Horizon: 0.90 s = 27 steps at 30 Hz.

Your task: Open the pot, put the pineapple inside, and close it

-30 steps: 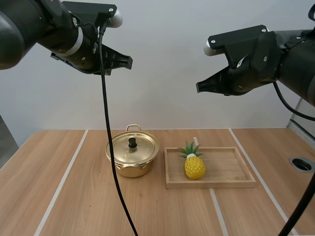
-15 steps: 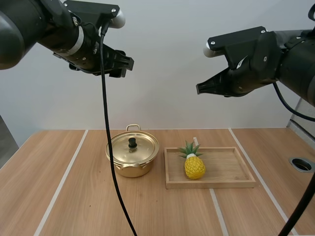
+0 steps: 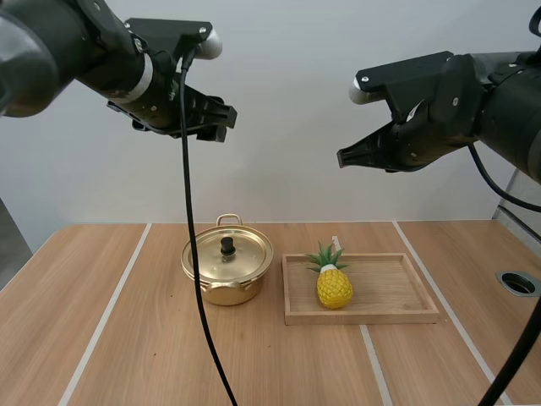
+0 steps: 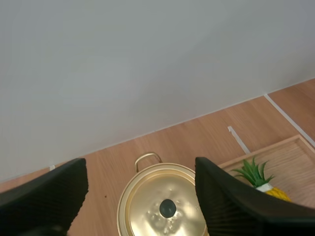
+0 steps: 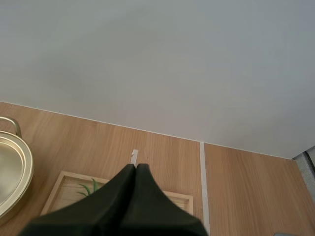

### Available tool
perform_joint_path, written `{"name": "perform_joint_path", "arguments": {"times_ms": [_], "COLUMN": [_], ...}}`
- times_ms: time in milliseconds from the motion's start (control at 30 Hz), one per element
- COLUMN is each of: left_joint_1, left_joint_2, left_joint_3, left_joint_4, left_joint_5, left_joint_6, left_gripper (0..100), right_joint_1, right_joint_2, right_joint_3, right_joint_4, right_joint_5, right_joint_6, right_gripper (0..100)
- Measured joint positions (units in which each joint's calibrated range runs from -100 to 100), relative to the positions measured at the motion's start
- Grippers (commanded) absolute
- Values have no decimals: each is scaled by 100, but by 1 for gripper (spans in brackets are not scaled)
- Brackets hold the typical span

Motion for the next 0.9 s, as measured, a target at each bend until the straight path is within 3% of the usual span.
{"name": "perform_joint_path", "arguments": {"times_ms": [900], "left_joint_1": [0], "left_joint_2": [1860], "left_joint_3": [0], "left_joint_4": [-479], "left_joint_5": [504], "left_joint_6": [518], "left_gripper": [100], "right_joint_1": [0], "right_joint_2": [0], "right_joint_3": [0], "right_joint_4": [0], "right_joint_5": [-2], "right_joint_6": [0], "right_gripper": [0]}}
